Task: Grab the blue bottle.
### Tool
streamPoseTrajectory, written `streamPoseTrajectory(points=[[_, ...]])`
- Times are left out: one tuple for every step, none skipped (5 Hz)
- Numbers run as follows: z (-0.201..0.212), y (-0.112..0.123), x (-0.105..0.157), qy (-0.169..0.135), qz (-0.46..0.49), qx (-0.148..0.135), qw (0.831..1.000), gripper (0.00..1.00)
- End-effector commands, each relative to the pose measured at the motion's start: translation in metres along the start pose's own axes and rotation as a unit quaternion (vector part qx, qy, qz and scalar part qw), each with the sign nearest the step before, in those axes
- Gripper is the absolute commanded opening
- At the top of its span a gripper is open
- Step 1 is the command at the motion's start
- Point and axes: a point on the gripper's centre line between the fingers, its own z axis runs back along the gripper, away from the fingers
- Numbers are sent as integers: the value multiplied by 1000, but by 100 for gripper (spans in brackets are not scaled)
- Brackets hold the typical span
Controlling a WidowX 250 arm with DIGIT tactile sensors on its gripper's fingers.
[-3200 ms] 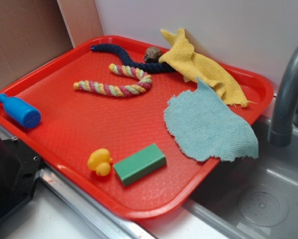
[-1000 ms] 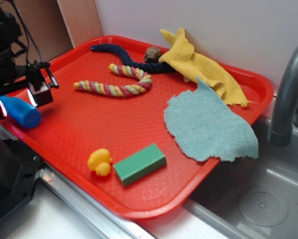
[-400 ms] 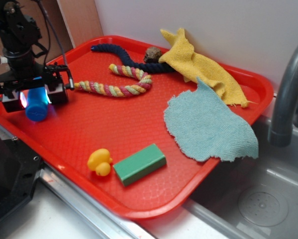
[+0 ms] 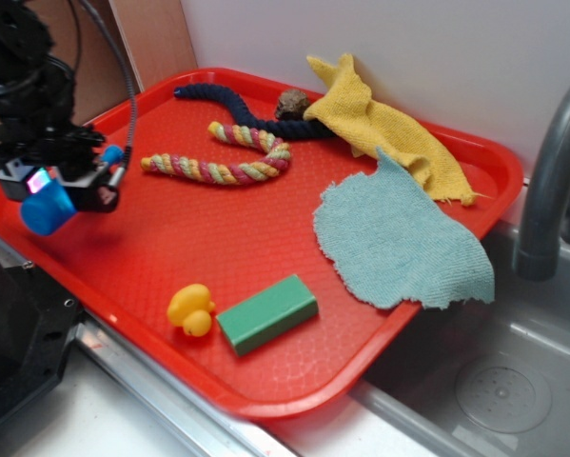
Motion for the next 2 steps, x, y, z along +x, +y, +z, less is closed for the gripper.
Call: streamPoseTrajectory(points=[[94, -45, -6, 9, -101, 41, 994, 0], [128, -58, 4, 18, -100, 44, 994, 0]])
